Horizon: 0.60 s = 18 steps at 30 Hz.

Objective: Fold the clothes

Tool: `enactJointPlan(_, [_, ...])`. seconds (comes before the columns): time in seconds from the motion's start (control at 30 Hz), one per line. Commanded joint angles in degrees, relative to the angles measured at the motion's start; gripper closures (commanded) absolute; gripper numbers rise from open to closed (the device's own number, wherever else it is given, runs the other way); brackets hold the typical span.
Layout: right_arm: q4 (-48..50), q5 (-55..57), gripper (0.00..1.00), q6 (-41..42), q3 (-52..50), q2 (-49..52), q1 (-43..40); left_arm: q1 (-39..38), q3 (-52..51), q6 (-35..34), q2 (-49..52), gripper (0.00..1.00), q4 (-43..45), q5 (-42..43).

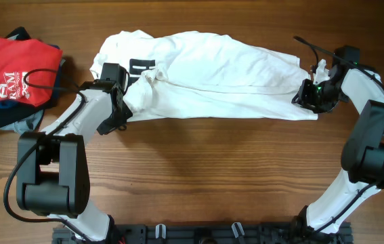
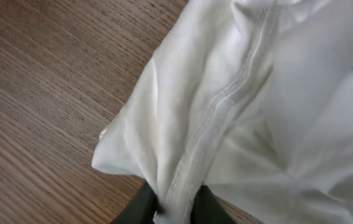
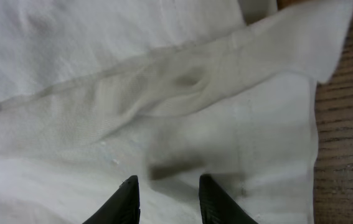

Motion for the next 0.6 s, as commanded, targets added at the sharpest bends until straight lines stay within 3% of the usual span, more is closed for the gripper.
enactJointPlan(0.0, [0.09,1.97,0.68,-0.76,-0.94,-0.59,0.24,0.11,-0.37,-0.26,0.0,0.94,-0.07,-1.42])
enactJointPlan(0.1, [0.09,2.1,0.68,-0.76,-0.94,-0.59,0.24,0.11,-0.37,-0.04,-0.02,0.96,-2.91,-5.38])
enactJointPlan(0.27, [0.15,2.1,0.68,-0.74,-0.94,-0.59,0.24,0.11,-0.35,0.17,-0.02,0.96,-8.28,-35.39])
enactJointPlan(0.33, [0.13,2.49,0.68,-0.76,-0.94,-0.59,0.24,0.11,-0.35,0.17,-0.02,0.96,-8.2,-42.6])
enactJointPlan(0.57, [-0.31,4.22,0.68,-0.48,-0.94,-0.59,0.24,0.11,-0.35,0.17,-0.02,0.96,-8.07,-41.66])
